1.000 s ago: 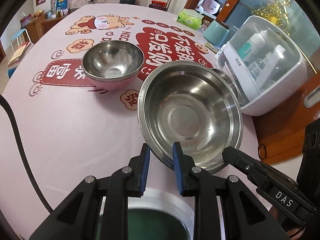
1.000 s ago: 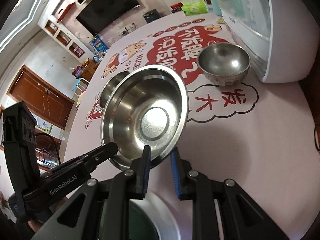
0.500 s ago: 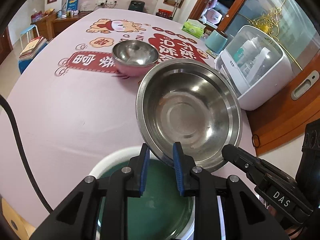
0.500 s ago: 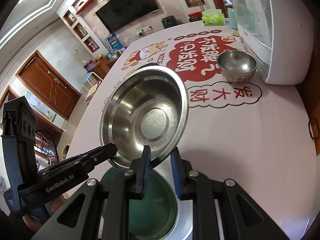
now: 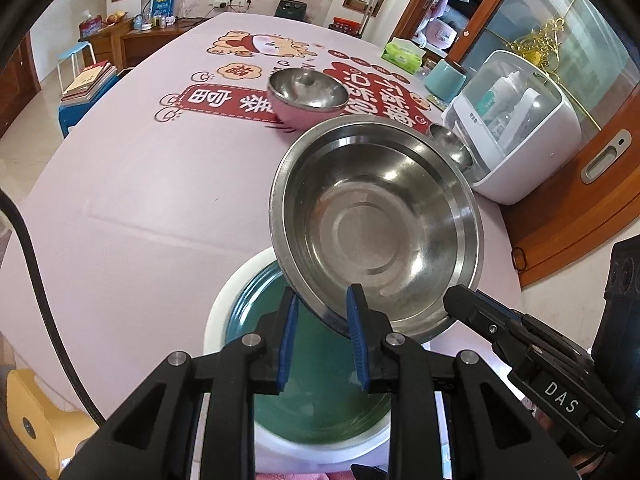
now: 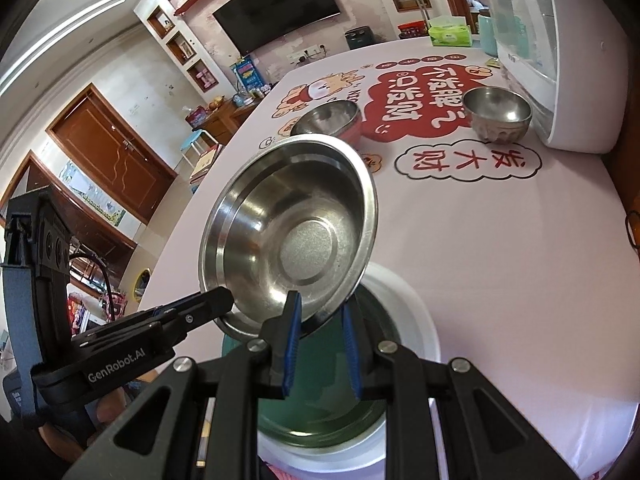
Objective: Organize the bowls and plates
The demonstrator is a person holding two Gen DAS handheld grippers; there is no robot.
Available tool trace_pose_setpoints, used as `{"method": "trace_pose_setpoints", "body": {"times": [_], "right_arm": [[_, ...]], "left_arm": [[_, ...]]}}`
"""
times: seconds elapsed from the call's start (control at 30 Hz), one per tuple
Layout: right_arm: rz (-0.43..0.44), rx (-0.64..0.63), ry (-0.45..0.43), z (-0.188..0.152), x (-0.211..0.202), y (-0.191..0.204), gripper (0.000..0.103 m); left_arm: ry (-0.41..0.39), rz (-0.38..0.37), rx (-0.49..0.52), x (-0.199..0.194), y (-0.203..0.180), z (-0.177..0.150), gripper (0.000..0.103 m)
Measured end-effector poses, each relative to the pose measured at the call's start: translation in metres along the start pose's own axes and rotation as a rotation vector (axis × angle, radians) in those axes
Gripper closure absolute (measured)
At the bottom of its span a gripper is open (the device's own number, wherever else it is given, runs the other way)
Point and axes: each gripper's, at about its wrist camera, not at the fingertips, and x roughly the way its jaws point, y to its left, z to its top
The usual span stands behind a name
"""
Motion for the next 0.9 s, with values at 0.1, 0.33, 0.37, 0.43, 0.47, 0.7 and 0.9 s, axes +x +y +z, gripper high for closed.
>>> {"method": "trace_pose_setpoints", "body": {"times": [0.1,0.33,0.37,0.43,0.47,0.7,0.9], "right_arm": [[0.006,-0.010,0.009,-0.005,0.002,0.007,0.083],[0.006,-0.058,0.029,-0.006,0.011,0.030,0.083],[0.006,-0.064,0.028,-0.006,0.013,0.034,0.083],[0.008,-0.076,0.028,-0.006,0.017,0.046,0.083],[0.010,-0.079,0.030,-0.006,0.019,0.051,0.083],[0.026,-0.106,0.057,-0.012,0.042,0.102,0.083],[0.033,-0.108,0.087,-0.022,0.063,0.140,0.083]], "left_arm": [[0.008,0.008,-0.003,-0.002,0.006,-0.004,0.080],[0.005,0.004,-0.013,-0.013,0.031,-0.010,0.078],[0.002,0.004,-0.012,-0.015,0.034,-0.011,0.078],[-0.002,0.002,-0.013,-0.019,0.044,-0.011,0.077],[-0.002,0.001,-0.018,-0.021,0.051,-0.011,0.076],[0.000,0.011,-0.059,-0.041,0.104,-0.014,0.076],[0.019,0.027,-0.066,-0.052,0.149,-0.016,0.076]]}}
